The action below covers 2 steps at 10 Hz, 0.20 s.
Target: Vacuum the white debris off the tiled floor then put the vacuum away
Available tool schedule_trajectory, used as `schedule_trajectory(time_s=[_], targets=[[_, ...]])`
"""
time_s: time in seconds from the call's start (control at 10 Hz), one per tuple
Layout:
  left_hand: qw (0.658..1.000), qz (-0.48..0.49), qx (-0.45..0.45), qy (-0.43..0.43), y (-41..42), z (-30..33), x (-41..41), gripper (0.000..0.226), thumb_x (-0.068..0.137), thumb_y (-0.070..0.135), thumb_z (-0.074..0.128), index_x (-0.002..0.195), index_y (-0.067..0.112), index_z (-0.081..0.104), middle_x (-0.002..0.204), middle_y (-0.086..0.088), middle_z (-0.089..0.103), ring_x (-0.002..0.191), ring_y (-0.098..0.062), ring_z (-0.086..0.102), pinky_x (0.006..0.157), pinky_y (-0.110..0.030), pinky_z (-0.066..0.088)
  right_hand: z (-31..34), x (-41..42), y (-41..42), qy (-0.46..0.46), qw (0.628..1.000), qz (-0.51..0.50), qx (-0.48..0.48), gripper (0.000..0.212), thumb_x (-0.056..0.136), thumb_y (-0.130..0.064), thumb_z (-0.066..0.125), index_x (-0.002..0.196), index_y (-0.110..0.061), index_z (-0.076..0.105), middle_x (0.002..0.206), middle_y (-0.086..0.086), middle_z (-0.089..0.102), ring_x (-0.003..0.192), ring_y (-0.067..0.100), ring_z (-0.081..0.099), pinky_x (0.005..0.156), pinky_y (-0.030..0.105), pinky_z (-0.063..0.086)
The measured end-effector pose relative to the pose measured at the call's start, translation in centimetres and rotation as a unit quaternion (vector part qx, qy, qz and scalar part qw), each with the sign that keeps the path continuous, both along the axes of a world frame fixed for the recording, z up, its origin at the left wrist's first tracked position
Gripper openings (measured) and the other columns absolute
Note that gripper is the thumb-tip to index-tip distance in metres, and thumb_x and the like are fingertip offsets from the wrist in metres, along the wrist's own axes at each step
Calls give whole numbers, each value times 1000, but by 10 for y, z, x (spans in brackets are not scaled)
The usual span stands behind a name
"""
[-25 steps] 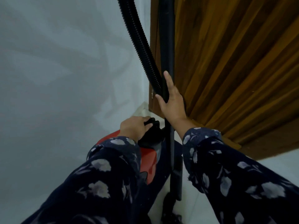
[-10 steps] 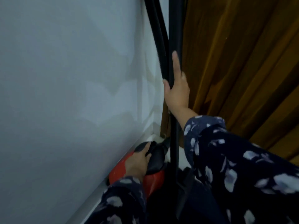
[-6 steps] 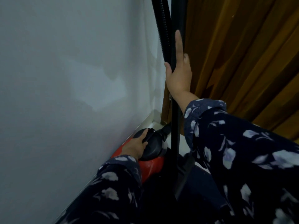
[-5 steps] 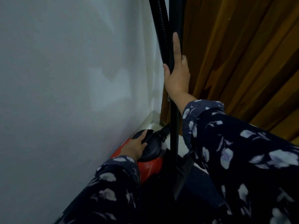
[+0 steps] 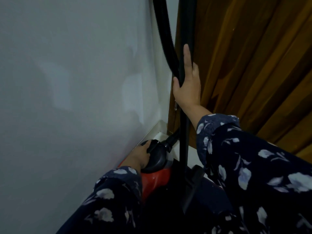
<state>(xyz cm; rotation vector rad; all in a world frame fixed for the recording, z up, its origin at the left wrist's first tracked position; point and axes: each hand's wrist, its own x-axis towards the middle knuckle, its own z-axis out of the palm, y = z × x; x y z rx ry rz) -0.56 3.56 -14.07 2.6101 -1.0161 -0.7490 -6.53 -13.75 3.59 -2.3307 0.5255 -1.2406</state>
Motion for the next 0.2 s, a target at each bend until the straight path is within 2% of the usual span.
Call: schedule_trajectory(time_s=[0.1,0.2], targets=[[1000,7,-29,6,-3,15,-3,64,100,16,47,157,22,19,147,-20,40,131,-34,45,107,-32,36,4,-15,4,7,999,23,22,85,91,-5,54,151,-34,3,147,12,30,103,3,41,77,-1,38],[996,11,-94,-6,6,28,-18,61,100,18,48,156,19,23,147,-15,37,133,-30,43,110,-27,31,-25,-49,14,14,998,22,63,93,89,-15,62,148,-44,-3,154,7,16,134,15,34,108,28,34]])
